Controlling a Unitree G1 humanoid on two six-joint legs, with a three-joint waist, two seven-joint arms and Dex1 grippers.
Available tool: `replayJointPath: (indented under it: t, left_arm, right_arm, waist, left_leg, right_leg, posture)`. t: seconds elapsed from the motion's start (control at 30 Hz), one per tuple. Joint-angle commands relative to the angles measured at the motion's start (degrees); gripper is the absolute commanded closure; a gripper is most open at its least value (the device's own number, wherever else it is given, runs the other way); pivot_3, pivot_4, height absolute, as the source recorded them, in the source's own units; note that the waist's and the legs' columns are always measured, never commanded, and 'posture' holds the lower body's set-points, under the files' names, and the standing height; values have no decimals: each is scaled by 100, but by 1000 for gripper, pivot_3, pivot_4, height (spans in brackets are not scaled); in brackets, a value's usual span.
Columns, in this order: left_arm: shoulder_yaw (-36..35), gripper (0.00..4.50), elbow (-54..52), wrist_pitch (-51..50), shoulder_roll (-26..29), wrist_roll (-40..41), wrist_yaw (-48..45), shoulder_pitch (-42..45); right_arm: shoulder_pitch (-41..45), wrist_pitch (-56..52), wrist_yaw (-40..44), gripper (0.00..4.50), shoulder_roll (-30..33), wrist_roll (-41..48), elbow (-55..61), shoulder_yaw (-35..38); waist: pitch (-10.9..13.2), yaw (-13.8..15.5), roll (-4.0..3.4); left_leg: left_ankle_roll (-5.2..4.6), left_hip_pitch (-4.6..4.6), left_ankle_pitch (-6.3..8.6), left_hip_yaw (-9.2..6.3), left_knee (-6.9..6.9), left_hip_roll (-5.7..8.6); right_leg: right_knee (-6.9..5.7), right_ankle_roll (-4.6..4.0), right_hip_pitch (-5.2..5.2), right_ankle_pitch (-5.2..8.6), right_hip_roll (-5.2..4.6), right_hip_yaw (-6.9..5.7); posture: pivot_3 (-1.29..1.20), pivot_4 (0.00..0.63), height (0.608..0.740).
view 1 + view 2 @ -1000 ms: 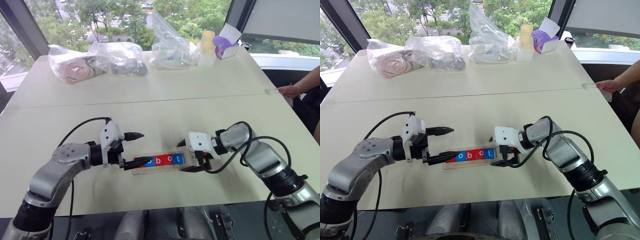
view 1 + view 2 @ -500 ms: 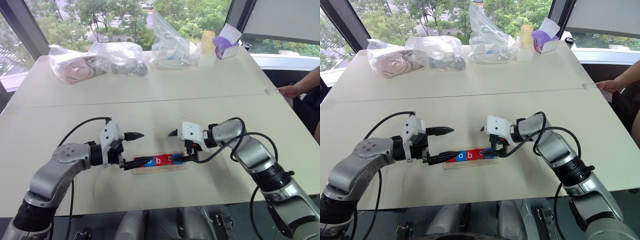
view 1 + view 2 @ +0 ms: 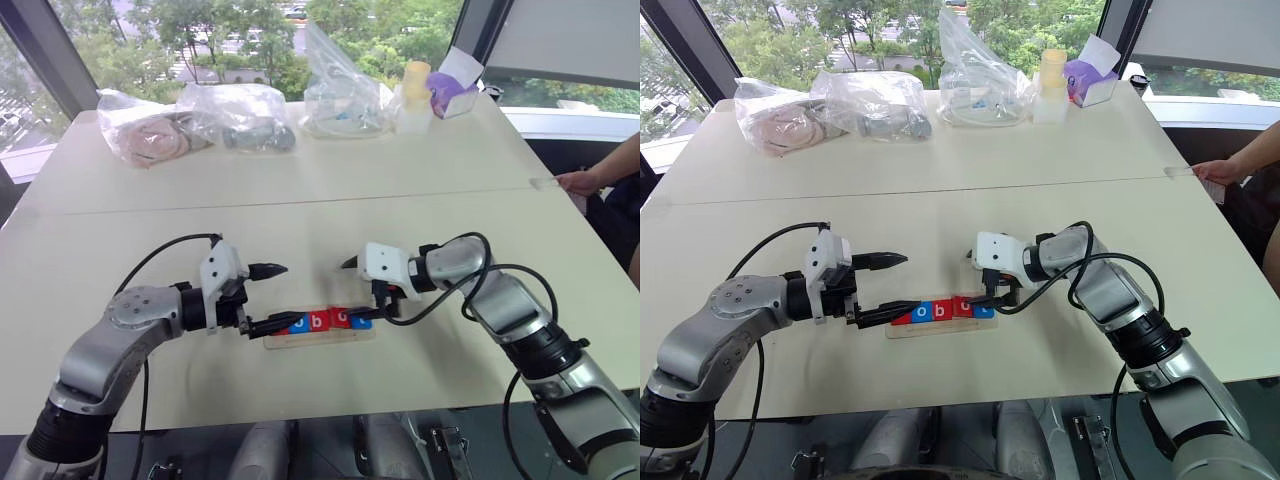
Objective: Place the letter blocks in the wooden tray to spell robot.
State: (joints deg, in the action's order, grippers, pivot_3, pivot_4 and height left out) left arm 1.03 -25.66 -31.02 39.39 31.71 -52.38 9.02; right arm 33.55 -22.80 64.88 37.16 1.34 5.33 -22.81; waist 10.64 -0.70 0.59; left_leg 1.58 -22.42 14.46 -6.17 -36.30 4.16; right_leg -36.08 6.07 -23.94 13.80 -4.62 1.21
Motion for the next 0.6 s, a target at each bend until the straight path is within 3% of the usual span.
replayJointPath:
  t: [0.03, 0.37, 0.6]
  left_arm:
    - [-23, 0, -188, 31, 9, 42, -2, 51]
    - [-24, 0, -167, 52, -9, 34, 4, 56]
    - [-42, 0, -151, 54, 2, 30, 7, 56]
  right_arm:
    - [70, -9, 73, 48, 74, 77, 126, 157]
    - [119, -334, 24, 48, 121, 293, 241, 534]
    - [-332, -708, 304, 48, 755, 639, 803, 924]
  waist:
    - [0, 0, 0]
    - [0, -2, 0]
    - [0, 24, 1]
  left_leg:
    - [0, 0, 0, 0, 0, 0]
    - [0, 0, 0, 0, 0, 0]
    - [0, -1, 0, 0, 0, 1]
  right_leg:
    - [0, 0, 0, 0, 0, 0]
    - [0, 0, 0, 0, 0, 1]
    - [0, 0, 1, 0, -2, 0]
  posture:
    - [0, 150, 740]
    - [0, 150, 740]
    - [0, 150, 740]
